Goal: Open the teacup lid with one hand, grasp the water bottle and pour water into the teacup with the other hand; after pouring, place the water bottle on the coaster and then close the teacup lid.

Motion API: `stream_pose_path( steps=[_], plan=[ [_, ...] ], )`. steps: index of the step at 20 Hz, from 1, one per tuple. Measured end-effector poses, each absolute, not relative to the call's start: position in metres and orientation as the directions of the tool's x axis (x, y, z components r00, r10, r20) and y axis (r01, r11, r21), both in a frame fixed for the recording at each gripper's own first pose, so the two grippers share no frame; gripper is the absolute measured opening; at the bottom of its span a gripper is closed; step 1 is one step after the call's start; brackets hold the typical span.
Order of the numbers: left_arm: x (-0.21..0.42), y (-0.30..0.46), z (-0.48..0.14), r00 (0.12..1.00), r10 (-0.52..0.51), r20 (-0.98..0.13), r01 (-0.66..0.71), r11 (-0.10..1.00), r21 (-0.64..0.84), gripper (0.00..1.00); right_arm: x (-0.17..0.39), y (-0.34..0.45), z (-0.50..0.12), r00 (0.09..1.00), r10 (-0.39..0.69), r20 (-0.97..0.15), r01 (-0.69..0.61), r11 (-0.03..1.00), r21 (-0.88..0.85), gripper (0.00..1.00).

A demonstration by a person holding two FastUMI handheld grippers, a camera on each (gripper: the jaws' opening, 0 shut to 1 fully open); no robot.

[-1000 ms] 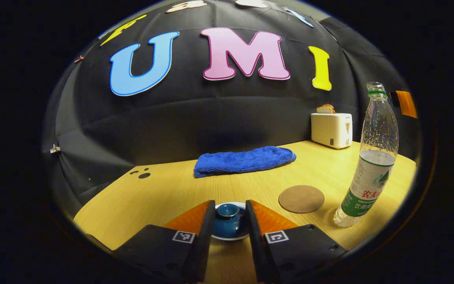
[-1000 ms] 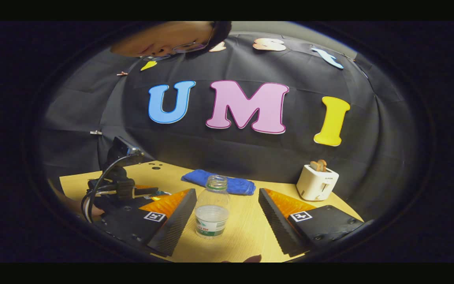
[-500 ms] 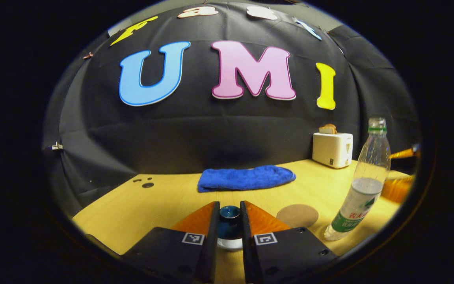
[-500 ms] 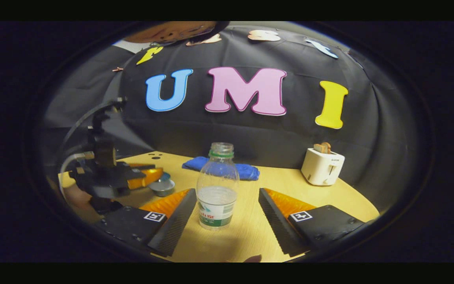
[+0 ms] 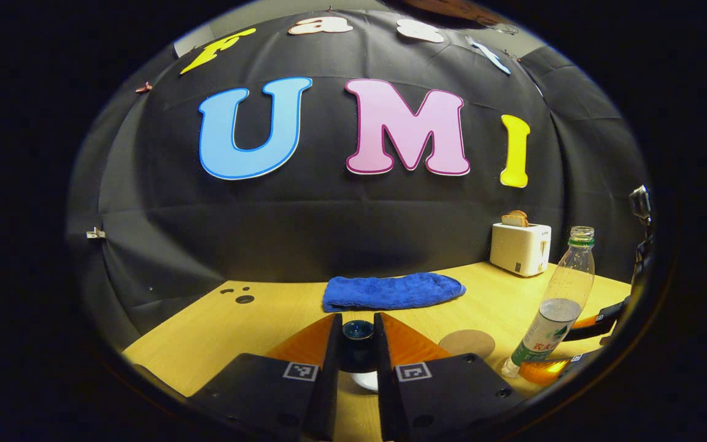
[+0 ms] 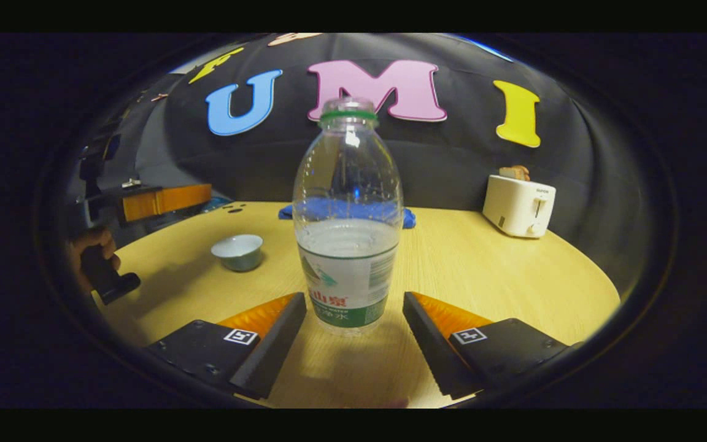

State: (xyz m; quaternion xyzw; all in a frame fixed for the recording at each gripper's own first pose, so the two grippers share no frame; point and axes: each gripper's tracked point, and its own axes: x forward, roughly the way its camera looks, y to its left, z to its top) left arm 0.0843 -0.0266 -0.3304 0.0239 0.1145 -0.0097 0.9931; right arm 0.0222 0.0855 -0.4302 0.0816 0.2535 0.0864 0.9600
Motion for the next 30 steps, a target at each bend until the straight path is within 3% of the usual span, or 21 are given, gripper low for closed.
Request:
stream_pose_path(
  steps=[4,5,11,12,15,16,20,23,24,30],
  plan=[
    [0.082,-0.021,-0.331,0.973,-0.003,-0.232,0.014,0.999,0.046,0.28,0.021,0.084,-0.434,0.833,0.187,-0.52,-0.097,0.976,0.196,0.97],
    [0.081,-0.02,-0.33,0.973,-0.001,-0.23,0.012,0.999,0.045,0.28,0.026,0.083,-0.437,0.834,0.183,-0.521,-0.099,0.978,0.186,0.77],
    [0.074,-0.008,-0.322,0.975,0.016,-0.22,-0.006,0.999,0.047,0.27,0.053,0.055,-0.406,0.857,0.066,-0.512,-0.19,0.962,-0.195,0.75],
    [0.072,-0.003,-0.32,0.975,0.023,-0.221,-0.014,0.999,0.043,0.35,0.064,0.05,-0.4,0.864,0.045,-0.502,-0.21,0.938,-0.276,0.75],
    [0.064,0.012,-0.317,0.975,0.051,-0.218,-0.043,0.998,0.043,0.35,0.083,0.046,-0.385,0.883,0.003,-0.47,-0.249,0.851,-0.462,0.75],
    [0.061,0.018,-0.316,0.974,0.061,-0.218,-0.053,0.998,0.045,0.27,0.087,0.045,-0.381,0.887,-0.004,-0.461,-0.261,0.82,-0.509,0.75],
    [0.05,0.037,-0.317,0.97,0.083,-0.227,-0.075,0.996,0.047,0.31,0.104,0.045,-0.378,0.899,-0.022,-0.437,-0.309,0.674,-0.671,0.75],
    [0.04,0.05,-0.32,0.967,0.108,-0.232,-0.101,0.994,0.044,0.27,0.111,0.049,-0.375,0.913,-0.051,-0.405,-0.31,0.558,-0.77,0.75],
    [0.038,0.054,-0.322,0.964,0.115,-0.239,-0.108,0.993,0.041,0.31,0.112,0.051,-0.375,0.917,-0.062,-0.395,-0.309,0.519,-0.797,0.75],
    [0.021,0.072,-0.33,0.959,0.135,-0.25,-0.134,0.991,0.022,0.31,0.134,0.059,-0.38,0.931,-0.083,-0.355,-0.313,0.32,-0.894,0.74]
  ],
)
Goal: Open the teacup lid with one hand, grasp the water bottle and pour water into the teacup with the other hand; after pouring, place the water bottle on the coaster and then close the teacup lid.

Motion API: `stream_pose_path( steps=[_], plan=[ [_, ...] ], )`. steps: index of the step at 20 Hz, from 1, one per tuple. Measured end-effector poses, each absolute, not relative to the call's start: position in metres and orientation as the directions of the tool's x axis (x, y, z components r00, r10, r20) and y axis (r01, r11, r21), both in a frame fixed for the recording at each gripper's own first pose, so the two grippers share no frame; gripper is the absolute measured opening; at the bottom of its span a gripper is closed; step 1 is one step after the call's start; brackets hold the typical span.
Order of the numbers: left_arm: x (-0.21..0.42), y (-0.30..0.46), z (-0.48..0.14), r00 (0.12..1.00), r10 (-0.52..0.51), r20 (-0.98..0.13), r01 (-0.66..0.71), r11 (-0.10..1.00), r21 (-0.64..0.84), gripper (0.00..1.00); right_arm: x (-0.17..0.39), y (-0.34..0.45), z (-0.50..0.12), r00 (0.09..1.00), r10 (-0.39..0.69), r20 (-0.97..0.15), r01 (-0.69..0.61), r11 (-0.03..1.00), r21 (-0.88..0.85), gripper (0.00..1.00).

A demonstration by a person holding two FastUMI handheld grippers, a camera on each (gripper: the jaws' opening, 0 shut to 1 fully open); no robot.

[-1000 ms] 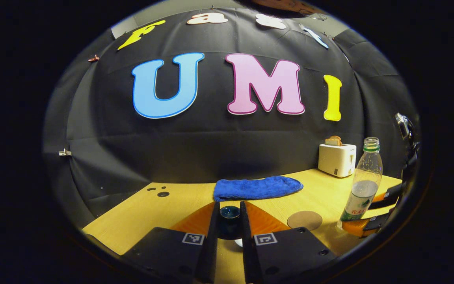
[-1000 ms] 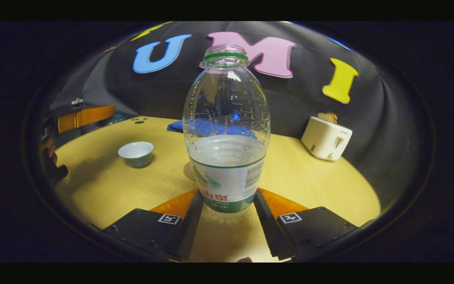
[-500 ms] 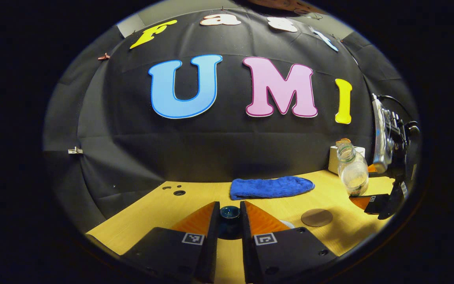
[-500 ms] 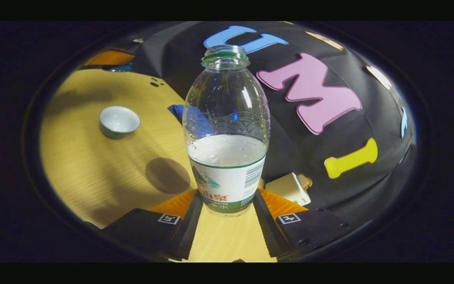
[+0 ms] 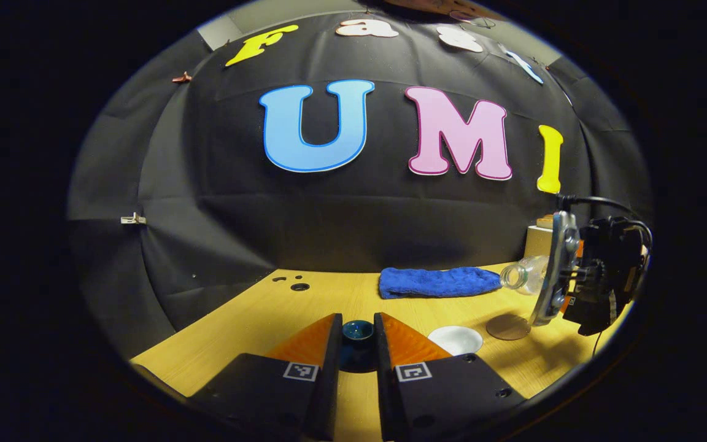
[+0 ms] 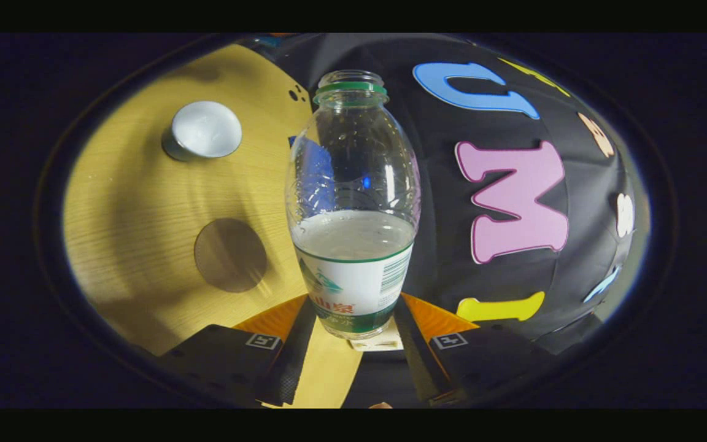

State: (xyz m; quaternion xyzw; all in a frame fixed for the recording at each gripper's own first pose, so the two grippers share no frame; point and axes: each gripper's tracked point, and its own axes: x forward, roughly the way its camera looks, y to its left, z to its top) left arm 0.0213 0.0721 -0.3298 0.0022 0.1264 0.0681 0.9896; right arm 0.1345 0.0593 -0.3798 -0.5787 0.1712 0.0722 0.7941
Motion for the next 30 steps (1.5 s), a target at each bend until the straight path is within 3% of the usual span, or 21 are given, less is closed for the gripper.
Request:
stream_pose_path(
  steps=[4,9,10,11,12,16,18,20,24,27,28,30],
  plan=[
    [0.016,0.083,-0.332,0.957,0.15,-0.248,-0.146,0.989,0.036,0.27,0.14,0.064,-0.38,0.947,-0.095,-0.308,-0.286,0.195,-0.938,0.74],
    [0.015,0.088,-0.34,0.954,0.152,-0.259,-0.15,0.988,0.025,0.31,0.153,0.071,-0.371,0.967,-0.08,-0.242,-0.238,0.057,-0.97,0.71],
    [0.015,0.088,-0.341,0.953,0.152,-0.262,-0.152,0.988,0.022,0.27,0.154,0.071,-0.37,0.969,-0.078,-0.237,-0.234,0.038,-0.971,0.74],
    [0.015,0.088,-0.341,0.953,0.153,-0.263,-0.153,0.988,0.021,0.31,0.154,0.07,-0.369,0.969,-0.077,-0.233,-0.232,0.025,-0.972,0.74],
    [0.015,0.089,-0.341,0.952,0.156,-0.262,-0.155,0.988,0.024,0.28,0.155,0.068,-0.368,0.97,-0.078,-0.232,-0.232,0.017,-0.973,0.71],
    [0.013,0.09,-0.343,0.953,0.149,-0.264,-0.144,0.989,0.038,0.31,0.159,0.067,-0.365,0.974,-0.065,-0.218,-0.22,-0.025,-0.975,0.74],
    [0.014,0.089,-0.344,0.953,0.145,-0.266,-0.142,0.989,0.034,0.27,0.161,0.065,-0.365,0.974,-0.066,-0.215,-0.218,-0.033,-0.975,0.74],
    [0.013,0.09,-0.345,0.952,0.146,-0.268,-0.142,0.989,0.033,0.31,0.161,0.064,-0.364,0.974,-0.071,-0.214,-0.217,-0.036,-0.976,0.74],
    [0.011,0.091,-0.347,0.952,0.143,-0.271,-0.14,0.99,0.032,0.28,0.161,0.066,-0.359,0.976,-0.066,-0.205,-0.209,-0.056,-0.976,0.71],
    [0.009,0.09,-0.35,0.951,0.142,-0.276,-0.136,0.99,0.042,0.31,0.162,0.066,-0.356,0.983,-0.05,-0.174,-0.178,-0.091,-0.98,0.71],
    [0.009,0.091,-0.35,0.95,0.142,-0.277,-0.136,0.99,0.039,0.28,0.162,0.066,-0.355,0.985,-0.046,-0.164,-0.168,-0.1,-0.981,0.7],
    [0.007,0.089,-0.35,0.95,0.141,-0.279,-0.137,0.99,0.033,0.31,0.164,0.066,-0.351,0.989,-0.037,-0.143,-0.147,-0.115,-0.982,0.74]
  ],
)
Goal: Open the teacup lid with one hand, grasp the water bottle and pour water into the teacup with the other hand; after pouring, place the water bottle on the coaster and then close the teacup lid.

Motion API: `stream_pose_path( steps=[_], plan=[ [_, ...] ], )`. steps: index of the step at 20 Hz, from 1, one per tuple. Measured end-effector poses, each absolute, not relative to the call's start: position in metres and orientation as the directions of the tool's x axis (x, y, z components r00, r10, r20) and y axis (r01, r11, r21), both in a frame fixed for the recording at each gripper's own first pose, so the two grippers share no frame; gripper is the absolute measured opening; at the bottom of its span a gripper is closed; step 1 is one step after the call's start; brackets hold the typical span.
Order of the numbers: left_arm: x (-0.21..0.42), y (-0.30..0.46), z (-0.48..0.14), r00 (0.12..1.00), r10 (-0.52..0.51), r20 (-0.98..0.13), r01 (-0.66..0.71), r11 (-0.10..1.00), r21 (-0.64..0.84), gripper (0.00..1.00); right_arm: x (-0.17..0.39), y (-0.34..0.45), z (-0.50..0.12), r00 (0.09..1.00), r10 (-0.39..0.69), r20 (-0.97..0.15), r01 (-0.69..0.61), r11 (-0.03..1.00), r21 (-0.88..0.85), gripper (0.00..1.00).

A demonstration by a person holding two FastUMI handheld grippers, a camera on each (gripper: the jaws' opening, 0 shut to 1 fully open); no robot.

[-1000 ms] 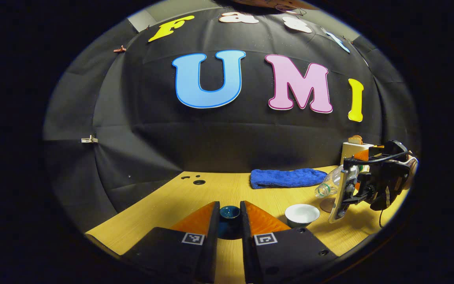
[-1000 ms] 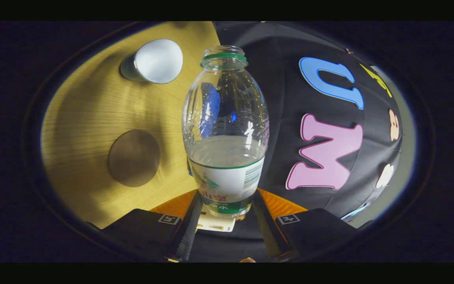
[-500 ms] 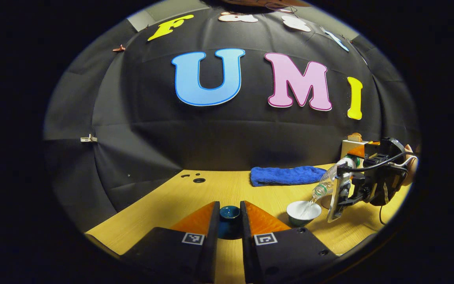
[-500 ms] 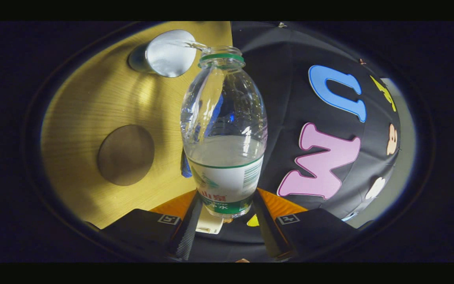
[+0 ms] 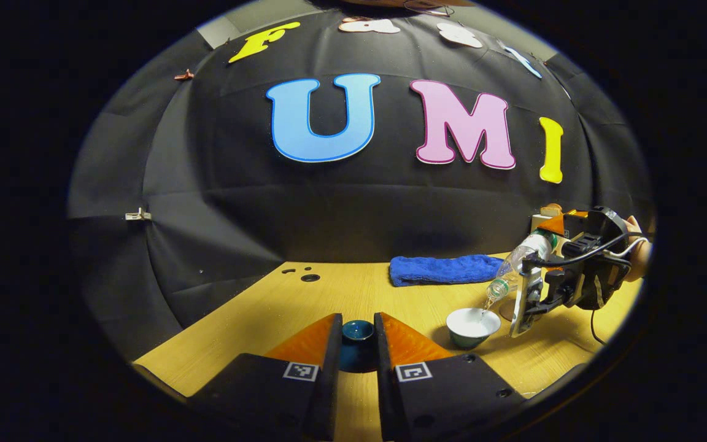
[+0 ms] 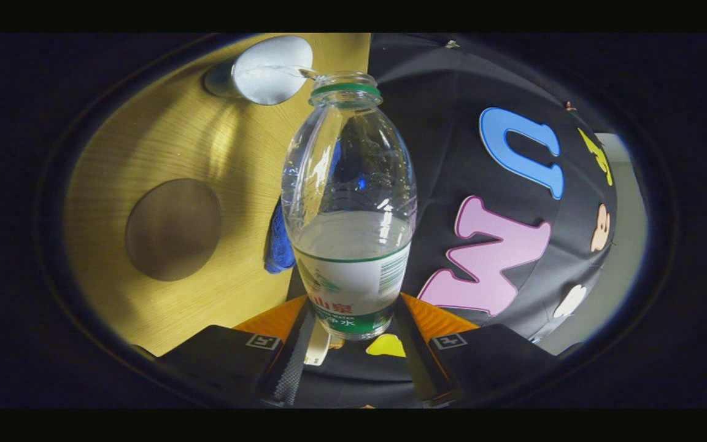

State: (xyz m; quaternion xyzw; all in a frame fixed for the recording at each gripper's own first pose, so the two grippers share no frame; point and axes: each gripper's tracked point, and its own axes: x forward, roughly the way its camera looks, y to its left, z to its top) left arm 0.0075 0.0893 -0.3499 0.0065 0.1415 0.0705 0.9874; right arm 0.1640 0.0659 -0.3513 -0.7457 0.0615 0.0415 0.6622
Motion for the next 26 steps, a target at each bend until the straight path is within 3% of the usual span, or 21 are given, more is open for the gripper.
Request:
stream_pose_path(
  steps=[2,4,8,14,16,18,19,20,21,26],
  plan=[
    [0.007,0.089,-0.351,0.95,0.141,-0.279,-0.138,0.99,0.031,0.31,0.166,0.066,-0.348,0.992,-0.028,-0.126,-0.129,-0.132,-0.983,0.7],
    [0.007,0.088,-0.351,0.95,0.14,-0.278,-0.137,0.99,0.028,0.28,0.167,0.068,-0.345,0.994,-0.022,-0.111,-0.113,-0.149,-0.982,0.73],
    [0.006,0.087,-0.35,0.951,0.137,-0.278,-0.136,0.99,0.023,0.31,0.167,0.072,-0.338,0.998,0.0,-0.066,-0.065,-0.175,-0.982,0.73],
    [0.005,0.083,-0.349,0.952,0.13,-0.278,-0.13,0.991,0.016,0.28,0.163,0.082,-0.322,0.995,0.074,0.068,0.084,-0.242,-0.967,0.73],
    [0.004,0.082,-0.349,0.952,0.128,-0.279,-0.13,0.991,0.014,0.31,0.163,0.083,-0.316,0.989,0.086,0.12,0.139,-0.265,-0.954,0.73],
    [0.003,0.082,-0.35,0.951,0.129,-0.282,-0.132,0.991,0.01,0.27,0.161,0.086,-0.317,0.984,0.102,0.145,0.167,-0.27,-0.948,0.73],
    [0.002,0.083,-0.351,0.95,0.132,-0.282,-0.135,0.991,0.01,0.31,0.16,0.088,-0.313,0.98,0.118,0.158,0.186,-0.283,-0.941,0.73],
    [0.003,0.083,-0.351,0.95,0.135,-0.281,-0.138,0.99,0.01,0.28,0.158,0.089,-0.309,0.975,0.136,0.174,0.207,-0.294,-0.933,0.73],
    [0.001,0.084,-0.35,0.95,0.137,-0.28,-0.14,0.99,0.01,0.31,0.157,0.089,-0.306,0.97,0.151,0.188,0.226,-0.3,-0.927,0.73],
    [0.0,0.083,-0.351,0.95,0.138,-0.28,-0.14,0.99,0.01,0.28,0.152,0.094,-0.303,0.947,0.196,0.254,0.306,-0.312,-0.9,0.73]
  ],
)
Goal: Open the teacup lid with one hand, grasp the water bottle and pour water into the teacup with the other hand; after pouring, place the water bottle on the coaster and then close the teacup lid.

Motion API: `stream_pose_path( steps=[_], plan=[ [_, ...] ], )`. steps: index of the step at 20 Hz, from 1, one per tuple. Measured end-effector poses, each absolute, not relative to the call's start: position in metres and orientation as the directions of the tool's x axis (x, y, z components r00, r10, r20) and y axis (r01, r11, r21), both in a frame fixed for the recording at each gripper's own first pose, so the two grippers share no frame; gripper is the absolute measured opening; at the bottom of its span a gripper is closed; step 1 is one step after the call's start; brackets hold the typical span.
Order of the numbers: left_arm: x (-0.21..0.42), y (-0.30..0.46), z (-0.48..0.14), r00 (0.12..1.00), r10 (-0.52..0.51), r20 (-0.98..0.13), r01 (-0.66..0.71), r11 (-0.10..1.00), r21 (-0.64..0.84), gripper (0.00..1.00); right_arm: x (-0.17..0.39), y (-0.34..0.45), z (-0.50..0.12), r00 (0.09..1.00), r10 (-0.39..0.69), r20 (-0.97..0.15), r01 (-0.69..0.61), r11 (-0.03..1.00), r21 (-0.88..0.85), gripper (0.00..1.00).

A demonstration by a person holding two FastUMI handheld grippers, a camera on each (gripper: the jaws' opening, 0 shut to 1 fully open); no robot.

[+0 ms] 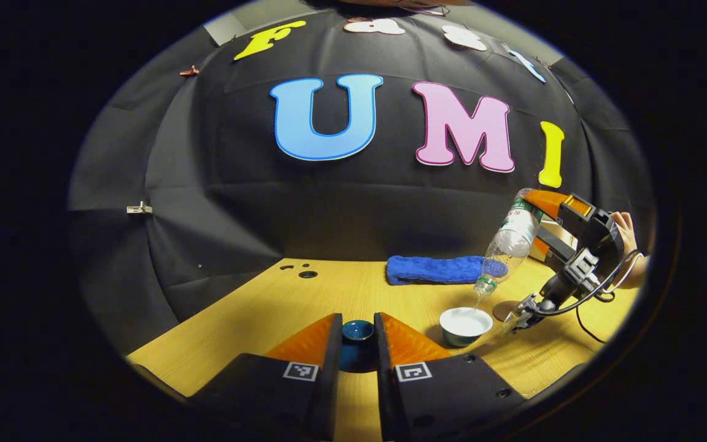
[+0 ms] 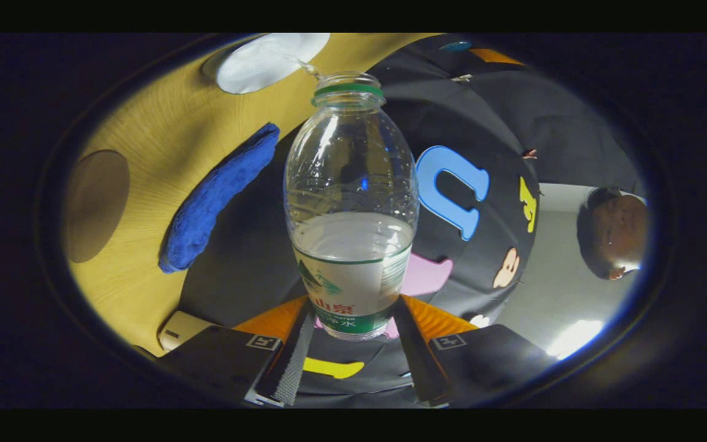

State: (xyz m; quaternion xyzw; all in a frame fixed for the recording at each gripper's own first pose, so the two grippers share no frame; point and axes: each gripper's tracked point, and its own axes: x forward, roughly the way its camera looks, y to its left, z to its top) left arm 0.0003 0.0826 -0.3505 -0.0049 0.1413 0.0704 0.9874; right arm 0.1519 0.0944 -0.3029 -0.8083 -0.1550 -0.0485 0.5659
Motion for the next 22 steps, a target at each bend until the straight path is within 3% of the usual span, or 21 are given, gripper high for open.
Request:
stream_pose_path(
  steps=[7,12,13,17,18,22],
  plan=[
    [-0.001,0.077,-0.347,0.953,0.126,-0.275,-0.131,0.991,0.001,0.31,0.154,0.092,-0.303,0.949,0.199,0.246,0.299,-0.308,-0.903,0.7],
    [0.0,0.074,-0.347,0.952,0.126,-0.278,-0.131,0.991,0.002,0.31,0.16,0.085,-0.318,0.975,0.145,0.166,0.198,-0.244,-0.95,0.73],
    [0.0,0.073,-0.348,0.952,0.126,-0.279,-0.131,0.991,0.001,0.28,0.163,0.081,-0.328,0.988,0.11,0.104,0.125,-0.196,-0.973,0.74],
    [0.002,0.069,-0.349,0.951,0.126,-0.283,-0.131,0.991,0.002,0.31,0.152,0.073,-0.372,0.992,0.015,-0.124,-0.125,0.098,-0.987,0.74],
    [0.004,0.069,-0.349,0.951,0.125,-0.283,-0.129,0.992,0.004,0.28,0.148,0.074,-0.385,0.984,0.008,-0.18,-0.178,0.175,-0.968,0.74],
    [0.01,0.061,-0.349,0.952,0.115,-0.285,-0.119,0.993,0.004,0.31,0.126,0.085,-0.419,0.933,0.042,-0.359,-0.331,0.495,-0.803,0.75]
  ],
)
